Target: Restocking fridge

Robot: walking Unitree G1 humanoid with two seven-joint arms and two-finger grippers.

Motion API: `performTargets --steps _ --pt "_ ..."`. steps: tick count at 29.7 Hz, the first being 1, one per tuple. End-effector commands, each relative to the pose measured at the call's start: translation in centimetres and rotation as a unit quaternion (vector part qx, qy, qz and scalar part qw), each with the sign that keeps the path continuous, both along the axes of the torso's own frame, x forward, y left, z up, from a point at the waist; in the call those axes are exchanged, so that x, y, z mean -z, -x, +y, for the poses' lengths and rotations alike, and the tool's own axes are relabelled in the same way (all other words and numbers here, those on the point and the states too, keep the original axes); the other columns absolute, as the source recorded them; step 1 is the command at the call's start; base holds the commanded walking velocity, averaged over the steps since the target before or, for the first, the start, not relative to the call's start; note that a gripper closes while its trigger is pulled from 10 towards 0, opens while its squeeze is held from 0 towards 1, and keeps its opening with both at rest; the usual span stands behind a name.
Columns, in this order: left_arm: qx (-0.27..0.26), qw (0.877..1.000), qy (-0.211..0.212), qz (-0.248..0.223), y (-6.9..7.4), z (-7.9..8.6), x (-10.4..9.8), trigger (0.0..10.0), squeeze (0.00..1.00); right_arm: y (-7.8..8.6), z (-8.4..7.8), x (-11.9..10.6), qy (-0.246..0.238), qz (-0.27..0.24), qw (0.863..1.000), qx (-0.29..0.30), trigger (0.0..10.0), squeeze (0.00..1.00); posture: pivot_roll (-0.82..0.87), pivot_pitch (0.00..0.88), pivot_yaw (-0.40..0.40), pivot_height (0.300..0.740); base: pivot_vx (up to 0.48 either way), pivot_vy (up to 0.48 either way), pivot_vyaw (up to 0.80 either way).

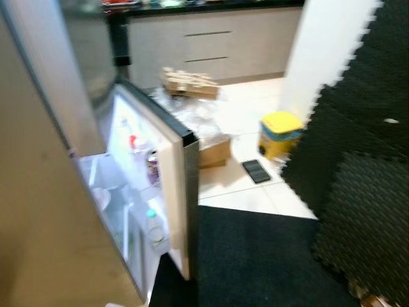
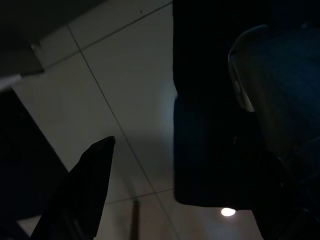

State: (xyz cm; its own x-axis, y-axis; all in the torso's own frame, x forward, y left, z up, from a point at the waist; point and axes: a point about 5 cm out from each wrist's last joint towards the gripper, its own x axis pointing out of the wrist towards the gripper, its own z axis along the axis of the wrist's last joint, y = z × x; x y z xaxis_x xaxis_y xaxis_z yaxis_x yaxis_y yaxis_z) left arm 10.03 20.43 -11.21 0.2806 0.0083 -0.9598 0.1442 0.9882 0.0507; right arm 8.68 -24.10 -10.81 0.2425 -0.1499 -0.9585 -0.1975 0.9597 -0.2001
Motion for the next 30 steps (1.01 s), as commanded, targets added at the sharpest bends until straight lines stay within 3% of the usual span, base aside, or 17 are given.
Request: performTargets --steps 1,30 --pt "0.013 0.999 0.037 -0.002 -0.26 -2.04 0.18 10.0 0.00 -0.11 0.23 0.03 -0.003 -0.002 1.000 0.001 10.0 0.00 0.05 0.000 -0.026 0.740 0.000 0.000 -0.78" --pt "0.010 0.999 0.045 -0.006 -0.42 -2.34 0.16 10.0 0.00 0.18 0.06 0.05 -0.002 0.003 1.000 -0.001 10.0 0.00 0.05 0.000 -0.028 0.740 0.000 0.000 -0.78"
